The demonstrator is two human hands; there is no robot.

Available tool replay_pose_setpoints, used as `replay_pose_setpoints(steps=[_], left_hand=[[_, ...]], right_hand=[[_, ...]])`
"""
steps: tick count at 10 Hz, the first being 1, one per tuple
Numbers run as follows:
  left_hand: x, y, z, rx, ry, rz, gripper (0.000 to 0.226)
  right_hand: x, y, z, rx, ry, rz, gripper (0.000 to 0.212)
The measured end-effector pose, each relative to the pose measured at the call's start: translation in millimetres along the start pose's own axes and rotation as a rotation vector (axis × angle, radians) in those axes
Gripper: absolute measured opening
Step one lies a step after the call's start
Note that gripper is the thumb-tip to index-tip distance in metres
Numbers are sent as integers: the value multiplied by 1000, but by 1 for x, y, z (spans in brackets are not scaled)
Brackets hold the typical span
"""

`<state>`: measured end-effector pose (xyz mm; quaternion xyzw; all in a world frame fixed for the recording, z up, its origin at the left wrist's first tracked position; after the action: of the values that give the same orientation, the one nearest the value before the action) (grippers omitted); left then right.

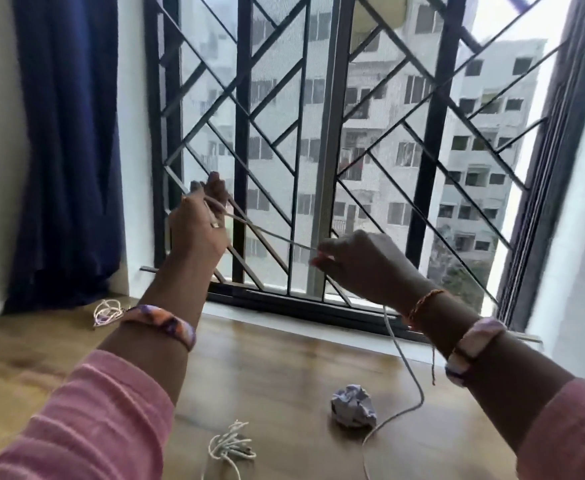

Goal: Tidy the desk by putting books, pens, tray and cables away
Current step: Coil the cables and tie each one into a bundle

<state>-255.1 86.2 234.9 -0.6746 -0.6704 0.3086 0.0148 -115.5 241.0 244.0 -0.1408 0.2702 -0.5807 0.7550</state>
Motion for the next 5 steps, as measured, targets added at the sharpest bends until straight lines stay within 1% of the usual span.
replay_pose_setpoints(steps=[1, 2, 3, 4, 5], left_hand=[[-16, 23, -39, 175, -1222, -620, 19], [42, 54, -83, 719, -1964, -708, 27], [78, 81, -103, 992, -1683, -60, 53], [96, 115, -135, 1083, -1354, 222, 55], [93, 137, -169, 1019, -808, 281, 32]], right_hand=[[12, 14, 18, -130, 77, 97, 23], [-14, 32, 44, -212, 28, 74, 27], [-66, 50, 63, -277, -80, -33, 39], [-105, 61, 66, -246, -229, -169, 42], [-112, 66, 54, -131, -759, -228, 39]])
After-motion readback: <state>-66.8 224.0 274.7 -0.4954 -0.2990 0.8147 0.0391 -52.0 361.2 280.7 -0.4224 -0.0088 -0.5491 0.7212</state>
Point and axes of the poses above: each hand's wrist, its own y-axis away from the middle knuckle, its own z-axis out of the back of the hand, x = y × z, the point moved 8 cm from there along -y, towards the middle knuckle, and after that the axes turned 12 degrees about x, right-handed, at the moved point
